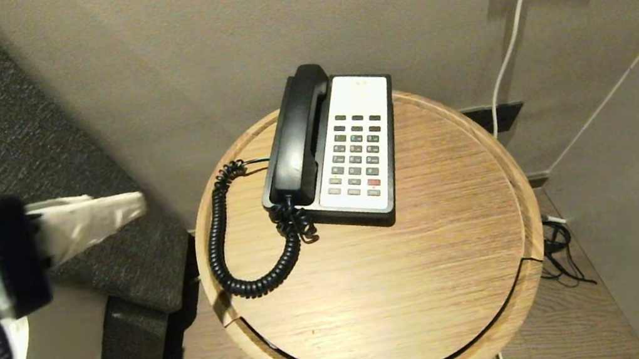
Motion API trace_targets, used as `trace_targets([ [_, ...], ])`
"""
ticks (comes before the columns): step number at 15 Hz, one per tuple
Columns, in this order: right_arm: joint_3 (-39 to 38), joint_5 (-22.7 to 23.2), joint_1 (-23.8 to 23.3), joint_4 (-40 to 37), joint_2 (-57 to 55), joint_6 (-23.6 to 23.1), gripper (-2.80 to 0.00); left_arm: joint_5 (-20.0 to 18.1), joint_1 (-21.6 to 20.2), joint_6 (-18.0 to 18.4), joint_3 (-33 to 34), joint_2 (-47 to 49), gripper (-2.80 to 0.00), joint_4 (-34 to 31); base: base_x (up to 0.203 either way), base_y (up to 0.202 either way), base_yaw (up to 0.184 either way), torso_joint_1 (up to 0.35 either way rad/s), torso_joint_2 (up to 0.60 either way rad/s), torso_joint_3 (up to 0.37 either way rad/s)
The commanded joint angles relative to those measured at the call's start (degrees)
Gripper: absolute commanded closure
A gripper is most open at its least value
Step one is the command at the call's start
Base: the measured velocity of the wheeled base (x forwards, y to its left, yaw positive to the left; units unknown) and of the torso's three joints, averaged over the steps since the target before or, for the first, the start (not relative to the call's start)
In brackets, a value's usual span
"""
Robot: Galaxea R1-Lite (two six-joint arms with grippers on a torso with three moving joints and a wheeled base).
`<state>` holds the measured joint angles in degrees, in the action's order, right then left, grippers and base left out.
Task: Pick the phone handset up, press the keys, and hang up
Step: End the call using the dial pad
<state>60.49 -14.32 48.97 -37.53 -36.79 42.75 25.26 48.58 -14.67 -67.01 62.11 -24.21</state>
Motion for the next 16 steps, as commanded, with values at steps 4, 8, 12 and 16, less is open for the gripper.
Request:
trace_targets([
  [4, 6.82, -0.23, -0.01, 0.22, -16.81, -2.08, 0.0, -5.72, -5.61, -0.23, 11.13, -25.69, 0.0, 1.53, 0.0, 0.0, 0.0, 0.0, 0.0, 0.0],
  [8, 17.52, -0.59, -0.08, 0.55, -35.48, -6.85, 0.0, -10.24, -12.76, -1.99, 15.08, -35.29, 0.0, 1.73, 0.0, 0.0, 0.0, 0.0, 0.0, 0.0],
  [12, 30.88, -2.0, -0.08, 0.62, -52.84, -11.77, 0.0, -14.69, -16.85, -7.14, 18.8, -42.17, 0.0, 0.61, 0.0, 0.0, 0.0, 0.0, 0.0, 0.0],
  [16, 37.48, -3.77, -0.04, 1.05, -60.58, -14.56, 0.0, -14.97, -17.2, -7.3, 18.47, -43.3, 0.0, -0.14, 0.0, 0.0, 0.0, 0.0, 0.0, 0.0],
])
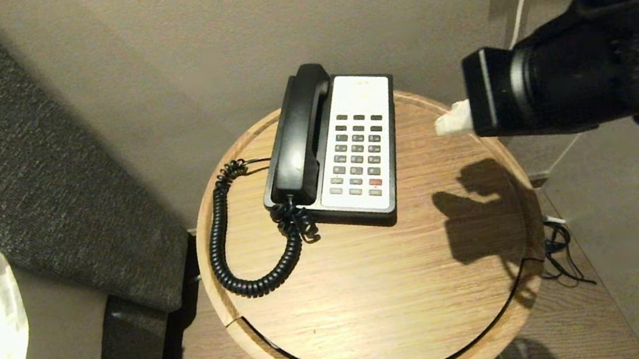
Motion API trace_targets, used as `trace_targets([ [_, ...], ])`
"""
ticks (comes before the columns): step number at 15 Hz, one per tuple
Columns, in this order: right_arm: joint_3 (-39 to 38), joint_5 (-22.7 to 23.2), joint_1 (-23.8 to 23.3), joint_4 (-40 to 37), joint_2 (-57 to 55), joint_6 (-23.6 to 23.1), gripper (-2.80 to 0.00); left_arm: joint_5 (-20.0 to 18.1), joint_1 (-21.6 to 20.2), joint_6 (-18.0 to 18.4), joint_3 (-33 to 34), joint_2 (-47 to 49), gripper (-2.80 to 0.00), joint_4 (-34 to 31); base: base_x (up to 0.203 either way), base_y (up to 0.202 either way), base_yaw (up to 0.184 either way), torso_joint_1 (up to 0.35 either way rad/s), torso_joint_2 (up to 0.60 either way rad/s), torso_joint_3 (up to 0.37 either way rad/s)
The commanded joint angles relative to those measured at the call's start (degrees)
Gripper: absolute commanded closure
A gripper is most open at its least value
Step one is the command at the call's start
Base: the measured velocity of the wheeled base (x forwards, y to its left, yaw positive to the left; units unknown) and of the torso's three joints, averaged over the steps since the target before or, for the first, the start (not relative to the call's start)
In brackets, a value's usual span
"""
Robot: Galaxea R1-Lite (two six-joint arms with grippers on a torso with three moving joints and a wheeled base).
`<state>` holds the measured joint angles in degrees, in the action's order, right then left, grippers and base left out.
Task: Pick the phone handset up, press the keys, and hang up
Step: End the call using the dial pad
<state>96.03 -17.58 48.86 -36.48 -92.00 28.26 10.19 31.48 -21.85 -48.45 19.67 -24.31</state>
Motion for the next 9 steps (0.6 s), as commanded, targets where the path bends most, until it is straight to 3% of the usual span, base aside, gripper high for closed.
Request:
trace_targets([
  [1, 2.39, -0.78, 0.01, 0.17, -5.9, -0.99, 0.0, 0.01, -0.1, -0.21, 0.28, -0.95, 0.0, -0.04, 0.0, 0.0, 0.0, 0.0, 0.0, 0.0],
  [9, 2.47, -0.17, 0.47, 0.17, -9.07, -1.93, 0.0, -0.26, -0.14, -0.25, 1.64, -1.95, 0.0, -0.21, 0.0, 0.0, 0.0, 0.0, 0.0, 0.0],
])
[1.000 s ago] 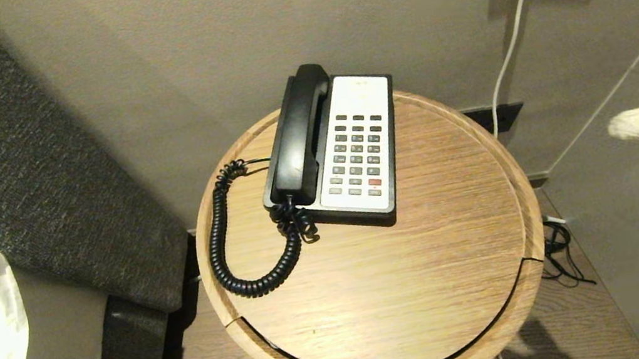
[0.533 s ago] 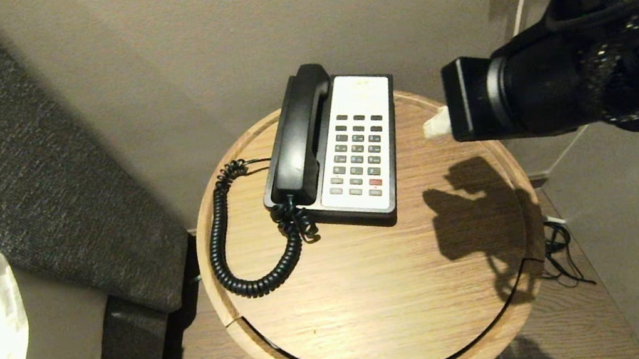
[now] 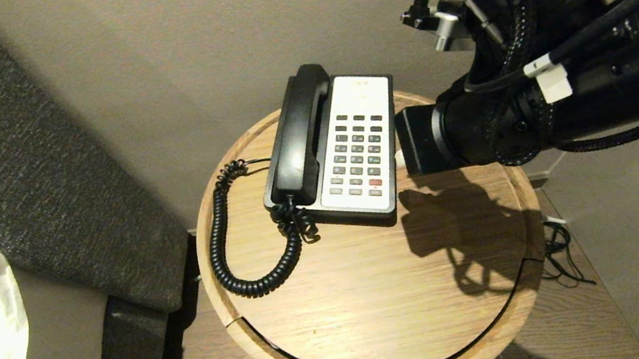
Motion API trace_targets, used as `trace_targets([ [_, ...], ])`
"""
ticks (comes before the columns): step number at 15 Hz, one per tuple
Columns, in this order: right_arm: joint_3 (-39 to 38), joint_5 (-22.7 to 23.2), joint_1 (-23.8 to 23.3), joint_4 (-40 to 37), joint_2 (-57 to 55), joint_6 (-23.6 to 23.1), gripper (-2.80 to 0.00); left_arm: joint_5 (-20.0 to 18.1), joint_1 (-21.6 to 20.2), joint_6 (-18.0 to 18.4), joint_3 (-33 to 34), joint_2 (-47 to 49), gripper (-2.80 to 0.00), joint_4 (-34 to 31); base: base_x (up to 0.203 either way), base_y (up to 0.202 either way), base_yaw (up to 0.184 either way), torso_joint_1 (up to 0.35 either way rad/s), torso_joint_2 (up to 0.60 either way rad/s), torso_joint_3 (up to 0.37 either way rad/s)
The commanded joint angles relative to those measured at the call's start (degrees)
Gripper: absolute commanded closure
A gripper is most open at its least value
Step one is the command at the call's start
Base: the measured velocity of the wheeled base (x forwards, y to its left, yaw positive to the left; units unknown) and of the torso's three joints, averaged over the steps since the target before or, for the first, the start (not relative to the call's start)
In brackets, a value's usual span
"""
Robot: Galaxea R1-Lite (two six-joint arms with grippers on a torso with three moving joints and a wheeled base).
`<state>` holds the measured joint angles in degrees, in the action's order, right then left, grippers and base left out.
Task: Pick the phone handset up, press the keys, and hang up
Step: End the call using the dial pad
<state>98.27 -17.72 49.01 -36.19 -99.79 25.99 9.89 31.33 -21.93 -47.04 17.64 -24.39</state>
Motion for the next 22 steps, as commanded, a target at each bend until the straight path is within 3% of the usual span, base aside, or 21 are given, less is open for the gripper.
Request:
trace_targets([
  [1, 0.17, 0.05, 0.65, -0.19, -1.46, 0.38, 0.0, 0.05, -0.04, -0.14, 0.54, -0.06, 0.0, -0.13, 0.0, 0.0, 0.0, 0.0, 0.0, 0.0],
  [5, 0.13, 2.43, 2.12, -0.58, -1.37, 0.55, 0.0, -0.04, 0.05, -0.31, 0.99, -0.24, 0.0, -0.13, 0.0, 0.0, 0.0, 0.0, 0.0, 0.0],
  [22, 0.34, 1.81, 1.97, -0.02, -4.43, 0.38, 0.0, -0.04, -0.03, -0.89, 1.69, -0.94, 0.0, -0.22, 0.0, 0.0, 0.0, 0.0, 0.0, 0.0],
])
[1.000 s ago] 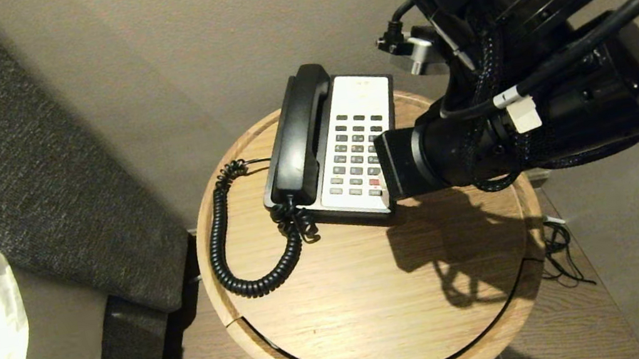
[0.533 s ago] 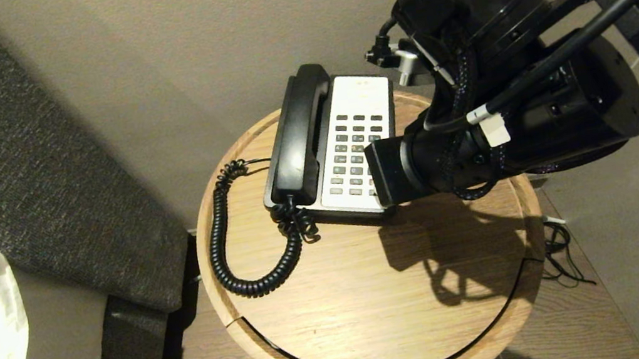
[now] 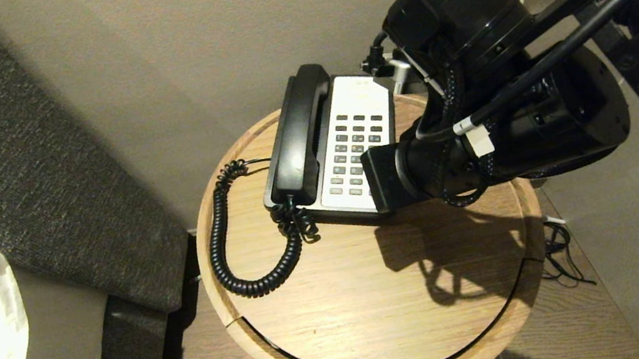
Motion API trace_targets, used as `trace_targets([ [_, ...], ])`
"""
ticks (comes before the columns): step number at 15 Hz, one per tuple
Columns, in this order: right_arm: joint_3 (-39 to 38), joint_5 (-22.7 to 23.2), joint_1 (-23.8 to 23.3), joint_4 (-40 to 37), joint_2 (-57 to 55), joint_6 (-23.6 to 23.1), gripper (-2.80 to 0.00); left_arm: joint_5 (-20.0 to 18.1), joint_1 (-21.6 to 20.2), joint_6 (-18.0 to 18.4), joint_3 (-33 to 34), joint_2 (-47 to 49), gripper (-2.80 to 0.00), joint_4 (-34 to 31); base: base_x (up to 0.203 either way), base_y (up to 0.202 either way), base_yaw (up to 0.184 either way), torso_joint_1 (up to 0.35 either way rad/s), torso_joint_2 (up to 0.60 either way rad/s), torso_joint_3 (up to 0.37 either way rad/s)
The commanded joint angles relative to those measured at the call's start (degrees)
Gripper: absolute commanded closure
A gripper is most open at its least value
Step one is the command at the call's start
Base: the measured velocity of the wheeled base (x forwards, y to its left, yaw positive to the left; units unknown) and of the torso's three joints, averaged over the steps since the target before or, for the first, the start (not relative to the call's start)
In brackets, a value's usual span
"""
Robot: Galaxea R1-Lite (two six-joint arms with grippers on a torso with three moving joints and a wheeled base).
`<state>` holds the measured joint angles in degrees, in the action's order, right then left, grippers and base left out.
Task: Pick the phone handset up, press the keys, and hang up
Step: End the call using the dial pad
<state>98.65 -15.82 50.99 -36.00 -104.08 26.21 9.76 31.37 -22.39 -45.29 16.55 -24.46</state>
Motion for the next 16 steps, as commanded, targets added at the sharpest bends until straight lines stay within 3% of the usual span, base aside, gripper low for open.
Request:
trace_targets([
  [1, -0.03, -0.09, -0.02, -0.21, -0.32, 0.16, 0.0, 0.09, 0.01, -0.98, -0.06, 0.14, 0.0, -0.15, 0.0, 0.0, 0.0, 0.0, 0.0, 0.0],
  [16, -0.65, 0.0, 0.13, -0.51, 3.08, 0.16, 0.0, 0.09, -0.02, -1.96, 0.02, 0.14, 0.0, -0.41, 0.0, 0.0, 0.0, 0.0, 0.0, 0.0],
])
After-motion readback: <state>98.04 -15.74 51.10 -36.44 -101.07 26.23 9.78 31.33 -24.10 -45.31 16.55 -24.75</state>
